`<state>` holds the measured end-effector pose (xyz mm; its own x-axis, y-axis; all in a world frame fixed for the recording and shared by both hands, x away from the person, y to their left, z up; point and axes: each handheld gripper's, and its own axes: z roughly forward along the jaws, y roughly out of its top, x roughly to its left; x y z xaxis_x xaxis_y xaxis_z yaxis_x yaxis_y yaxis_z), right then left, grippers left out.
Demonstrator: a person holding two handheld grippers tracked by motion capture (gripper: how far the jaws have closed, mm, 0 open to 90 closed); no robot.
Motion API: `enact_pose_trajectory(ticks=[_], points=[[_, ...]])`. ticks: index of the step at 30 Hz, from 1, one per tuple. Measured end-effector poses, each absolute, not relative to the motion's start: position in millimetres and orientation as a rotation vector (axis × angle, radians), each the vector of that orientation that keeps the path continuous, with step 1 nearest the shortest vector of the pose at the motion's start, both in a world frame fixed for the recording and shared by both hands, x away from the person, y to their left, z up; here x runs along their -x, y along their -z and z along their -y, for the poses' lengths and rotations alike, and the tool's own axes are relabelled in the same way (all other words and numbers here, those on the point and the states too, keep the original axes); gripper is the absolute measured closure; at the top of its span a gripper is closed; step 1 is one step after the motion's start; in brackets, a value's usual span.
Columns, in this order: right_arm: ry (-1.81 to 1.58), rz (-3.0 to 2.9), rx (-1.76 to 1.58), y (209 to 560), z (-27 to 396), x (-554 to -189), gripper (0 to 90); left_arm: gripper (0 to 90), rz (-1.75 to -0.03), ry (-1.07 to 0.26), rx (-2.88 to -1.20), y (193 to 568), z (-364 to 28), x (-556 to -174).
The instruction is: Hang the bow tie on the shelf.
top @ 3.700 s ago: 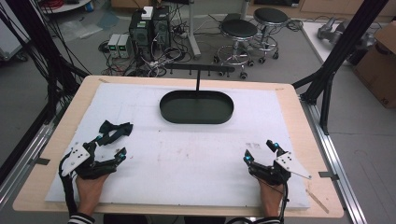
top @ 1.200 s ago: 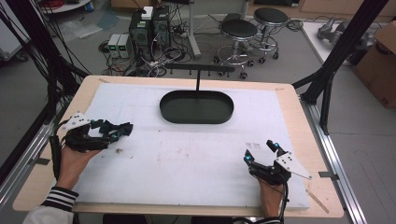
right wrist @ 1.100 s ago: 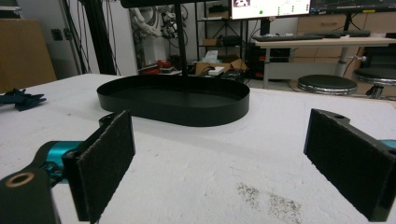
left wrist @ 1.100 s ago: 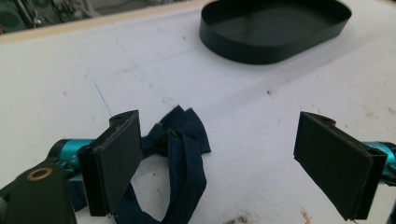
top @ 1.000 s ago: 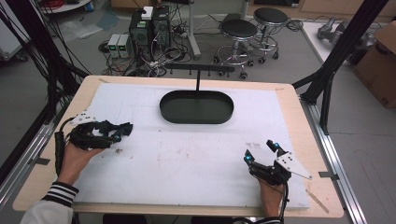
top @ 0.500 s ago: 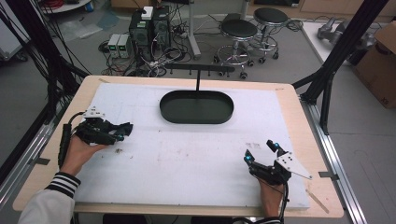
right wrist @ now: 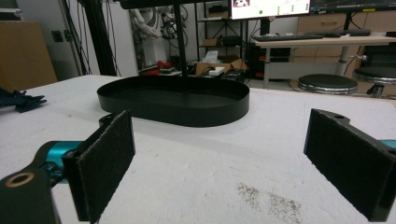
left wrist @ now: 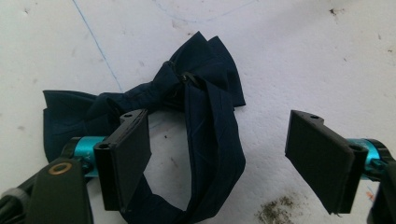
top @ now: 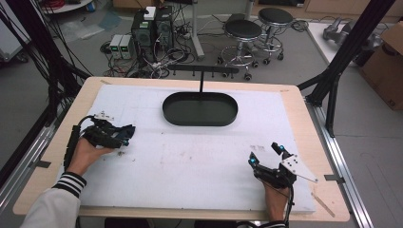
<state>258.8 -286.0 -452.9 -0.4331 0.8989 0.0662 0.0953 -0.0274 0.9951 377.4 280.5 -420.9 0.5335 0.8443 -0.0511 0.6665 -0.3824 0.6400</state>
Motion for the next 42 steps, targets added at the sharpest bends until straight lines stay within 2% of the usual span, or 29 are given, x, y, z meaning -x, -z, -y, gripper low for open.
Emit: enact_pose_trajectory(ticks=[13, 22, 29, 31, 42], points=[[-1.538, -1.581, -1.074, 452.9, 286.2, -258.7, 7.8, 33.2, -1.216, -0.315, -2.187, 421.1, -275.5, -383.1], [-1.537, -1.578, -1.066, 452.9, 287.1, -259.3, 7.8, 50.8, -1.230, -0.315, -2.165, 419.9, -280.1, -383.5], [-1.538, -1.577, -1.067, 452.9, 287.0, -259.3, 7.8, 54.9, -1.249, -0.327, -2.171, 421.2, -278.7, -384.3], [-1.537, -1.578, -1.068, 452.9, 287.0, -259.2, 7.8, 59.6, -1.254, -0.328, -2.167, 421.4, -278.7, -384.6], [-1.538, -1.578, -1.069, 453.0, 287.0, -259.1, 7.8, 73.2, -1.247, -0.351, -2.187, 422.3, -276.5, -384.1]])
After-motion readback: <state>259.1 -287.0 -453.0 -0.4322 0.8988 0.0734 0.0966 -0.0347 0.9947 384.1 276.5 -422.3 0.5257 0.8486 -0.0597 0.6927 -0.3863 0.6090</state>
